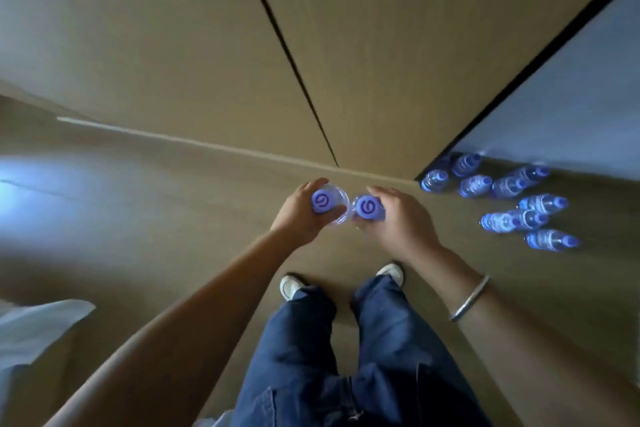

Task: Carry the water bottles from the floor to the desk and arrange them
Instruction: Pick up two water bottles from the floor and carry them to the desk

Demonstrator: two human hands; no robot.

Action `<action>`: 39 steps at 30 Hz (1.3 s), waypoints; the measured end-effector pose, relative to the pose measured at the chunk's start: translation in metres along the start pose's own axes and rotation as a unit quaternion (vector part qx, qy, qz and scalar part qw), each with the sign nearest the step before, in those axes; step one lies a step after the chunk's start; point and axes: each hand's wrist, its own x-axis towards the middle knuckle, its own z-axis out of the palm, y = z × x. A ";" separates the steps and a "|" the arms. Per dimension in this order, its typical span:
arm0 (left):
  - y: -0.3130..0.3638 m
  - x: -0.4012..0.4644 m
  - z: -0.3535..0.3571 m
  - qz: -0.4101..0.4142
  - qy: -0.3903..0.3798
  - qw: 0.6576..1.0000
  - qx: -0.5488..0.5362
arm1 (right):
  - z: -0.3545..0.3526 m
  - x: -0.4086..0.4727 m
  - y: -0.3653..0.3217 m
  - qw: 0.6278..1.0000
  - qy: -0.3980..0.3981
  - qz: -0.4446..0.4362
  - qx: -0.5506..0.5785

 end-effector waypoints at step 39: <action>-0.392 -0.204 -0.439 -0.199 0.493 0.811 -0.243 | 0.349 0.065 -0.592 0.869 -0.209 -0.410 -0.184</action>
